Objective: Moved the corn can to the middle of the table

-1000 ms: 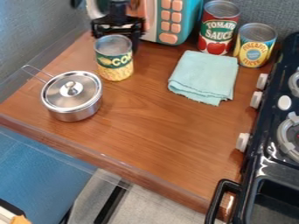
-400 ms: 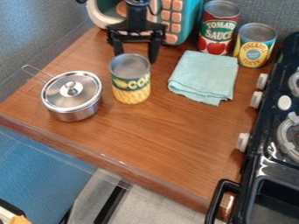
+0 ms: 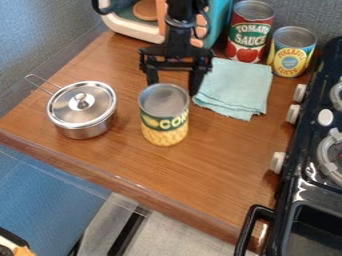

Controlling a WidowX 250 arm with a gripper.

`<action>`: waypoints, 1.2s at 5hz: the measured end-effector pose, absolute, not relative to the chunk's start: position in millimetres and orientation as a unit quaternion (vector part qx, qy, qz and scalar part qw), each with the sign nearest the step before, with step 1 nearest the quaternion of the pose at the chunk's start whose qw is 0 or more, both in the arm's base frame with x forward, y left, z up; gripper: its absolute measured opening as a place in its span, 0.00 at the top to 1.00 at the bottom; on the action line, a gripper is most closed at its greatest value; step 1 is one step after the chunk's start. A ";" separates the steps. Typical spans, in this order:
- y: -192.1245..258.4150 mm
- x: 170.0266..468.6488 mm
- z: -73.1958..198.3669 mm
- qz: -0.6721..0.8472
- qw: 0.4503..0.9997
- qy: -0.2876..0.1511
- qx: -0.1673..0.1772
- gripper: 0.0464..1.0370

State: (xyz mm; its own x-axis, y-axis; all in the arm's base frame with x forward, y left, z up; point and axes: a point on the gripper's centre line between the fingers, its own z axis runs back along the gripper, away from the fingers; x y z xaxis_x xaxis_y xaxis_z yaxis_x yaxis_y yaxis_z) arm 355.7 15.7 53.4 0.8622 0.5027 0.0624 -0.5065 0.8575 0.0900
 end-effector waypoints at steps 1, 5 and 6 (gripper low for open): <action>1.9 341.1 55.1 0.245 0.968 -0.015 0.050 0.04; -16.6 350.9 94.3 0.107 0.990 -0.090 -0.003 0.04; -11.2 356.9 105.6 0.072 0.993 -0.093 -0.020 0.04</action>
State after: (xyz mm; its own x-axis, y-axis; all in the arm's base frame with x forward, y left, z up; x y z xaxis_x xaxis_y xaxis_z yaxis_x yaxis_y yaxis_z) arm 356.9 -11.2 105.6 0.9724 0.1467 0.1814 -0.1393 0.9888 -0.0531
